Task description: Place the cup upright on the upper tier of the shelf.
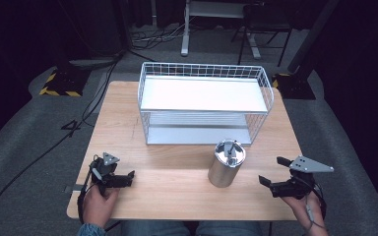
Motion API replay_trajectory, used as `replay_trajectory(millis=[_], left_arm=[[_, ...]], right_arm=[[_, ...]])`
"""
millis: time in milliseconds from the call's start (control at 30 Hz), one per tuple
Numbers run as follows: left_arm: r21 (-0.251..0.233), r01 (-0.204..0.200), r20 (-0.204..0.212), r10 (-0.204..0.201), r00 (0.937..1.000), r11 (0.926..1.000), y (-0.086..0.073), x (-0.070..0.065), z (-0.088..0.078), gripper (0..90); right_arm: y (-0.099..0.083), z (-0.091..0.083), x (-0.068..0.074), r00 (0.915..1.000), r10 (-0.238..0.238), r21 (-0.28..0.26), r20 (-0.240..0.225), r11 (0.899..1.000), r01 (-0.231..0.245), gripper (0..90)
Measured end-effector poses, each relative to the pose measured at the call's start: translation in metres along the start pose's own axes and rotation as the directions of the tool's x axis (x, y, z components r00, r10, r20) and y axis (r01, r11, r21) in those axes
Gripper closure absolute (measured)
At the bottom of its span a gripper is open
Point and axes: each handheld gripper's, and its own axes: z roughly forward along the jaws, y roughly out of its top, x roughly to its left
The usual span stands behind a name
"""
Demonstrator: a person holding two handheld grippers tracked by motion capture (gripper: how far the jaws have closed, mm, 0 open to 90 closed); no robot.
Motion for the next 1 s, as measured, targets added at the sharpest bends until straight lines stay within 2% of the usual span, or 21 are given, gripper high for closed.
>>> replay_trajectory(millis=[67,267,533,767,833,1000], left_arm=[[-0.001,0.0,0.001,0.0,1.0,1.0,0.0,0.0,0.0,0.2],[0.0,0.0,0.0,0.0,1.0,1.0,0.0,0.0,0.0,0.2],[0.0,0.0,0.0,0.0,1.0,1.0,0.0,0.0,0.0,0.2],[0.0,0.0,0.0,0.0,1.0,1.0,0.0,0.0,0.0,0.2],[0.0,-0.003,0.002,0.003,1.0,1.0,0.0,0.0,0.0,0.2],[-0.001,0.0,0.0,0.0,1.0,1.0,0.0,0.0,0.0,0.2]], right_arm=[[0.001,0.001,0.001,1.0,0.003,0.001,-0.002,1.0,-0.003,0.0],[0.009,0.011,0.012,0.9985,-0.008,-0.003,-0.054,1.0,0.008,0.0],[0.017,0.028,0.027,0.9919,-0.034,-0.002,-0.122,0.999,0.034,0.0],[0.022,0.04,0.035,0.9845,-0.045,-0.034,-0.17,0.999,0.039,0.0],[0.025,0.048,0.038,0.9804,-0.043,-0.066,-0.192,0.997,0.031,0.0],[0.029,0.061,0.041,0.9773,-0.041,-0.068,-0.208,0.997,0.028,0.0]])
